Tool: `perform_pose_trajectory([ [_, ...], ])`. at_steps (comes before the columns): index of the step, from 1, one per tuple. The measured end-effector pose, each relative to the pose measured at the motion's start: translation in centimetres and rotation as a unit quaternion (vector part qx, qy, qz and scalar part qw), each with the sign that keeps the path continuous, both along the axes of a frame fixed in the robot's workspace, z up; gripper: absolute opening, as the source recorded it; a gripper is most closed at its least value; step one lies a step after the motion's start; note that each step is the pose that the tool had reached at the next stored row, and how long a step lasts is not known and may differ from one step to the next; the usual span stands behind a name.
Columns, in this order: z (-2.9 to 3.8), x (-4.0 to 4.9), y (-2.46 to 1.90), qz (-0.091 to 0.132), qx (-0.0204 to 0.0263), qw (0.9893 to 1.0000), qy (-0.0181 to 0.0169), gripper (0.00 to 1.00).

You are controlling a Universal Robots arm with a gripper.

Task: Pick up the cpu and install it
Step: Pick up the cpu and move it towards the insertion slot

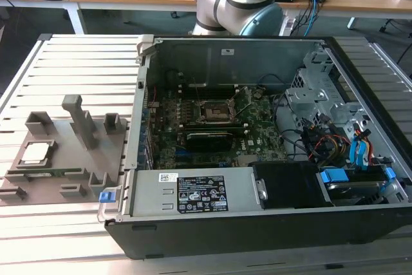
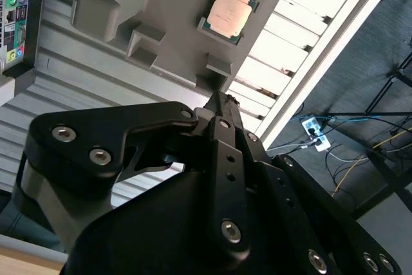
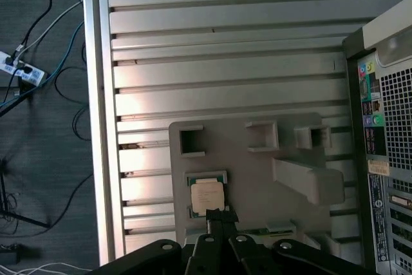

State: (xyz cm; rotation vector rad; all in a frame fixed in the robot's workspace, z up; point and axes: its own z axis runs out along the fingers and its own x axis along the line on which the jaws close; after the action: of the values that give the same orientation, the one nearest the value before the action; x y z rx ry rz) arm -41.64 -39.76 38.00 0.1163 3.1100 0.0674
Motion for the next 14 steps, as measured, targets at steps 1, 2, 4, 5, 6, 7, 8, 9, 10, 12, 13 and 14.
perform_pose_trajectory([
  [1, 0.00, 0.00, 0.00, 0.000, 0.0000, 1.0000, 0.0000, 0.11],
  [2, 0.00, 0.00, -0.01, 0.000, 0.0000, 1.0000, 0.0000, 0.11],
  [4, 0.00, 0.00, -0.01, 0.000, 0.0000, 1.0000, 0.0000, 0.11],
  [5, 0.00, 0.00, -0.01, 0.000, 0.0000, 1.0000, 0.0000, 0.11],
  [6, 0.00, 0.00, -0.01, 0.000, 0.0000, 1.0000, 0.0000, 0.11],
  [7, 0.00, 0.00, -0.01, 0.000, 0.0000, 1.0000, 0.0000, 0.23],
  [8, 0.00, -0.01, -0.02, 0.000, 0.0000, 1.0000, 0.0000, 0.42],
  [9, 0.00, -0.01, -0.02, 0.000, 0.0000, 1.0000, 0.0000, 0.48],
  [10, 0.00, 0.00, -0.02, 0.000, 0.0000, 1.0000, 0.0000, 0.48],
  [12, 0.00, -0.01, -0.02, 0.000, -0.0001, 1.0000, 0.0000, 0.48],
  [13, 0.00, -0.01, -0.03, 0.000, -0.0092, 1.0000, 0.0001, 0.48],
  [14, 0.00, -0.01, -0.02, 0.000, -0.0213, 0.9998, 0.0000, 0.48],
])
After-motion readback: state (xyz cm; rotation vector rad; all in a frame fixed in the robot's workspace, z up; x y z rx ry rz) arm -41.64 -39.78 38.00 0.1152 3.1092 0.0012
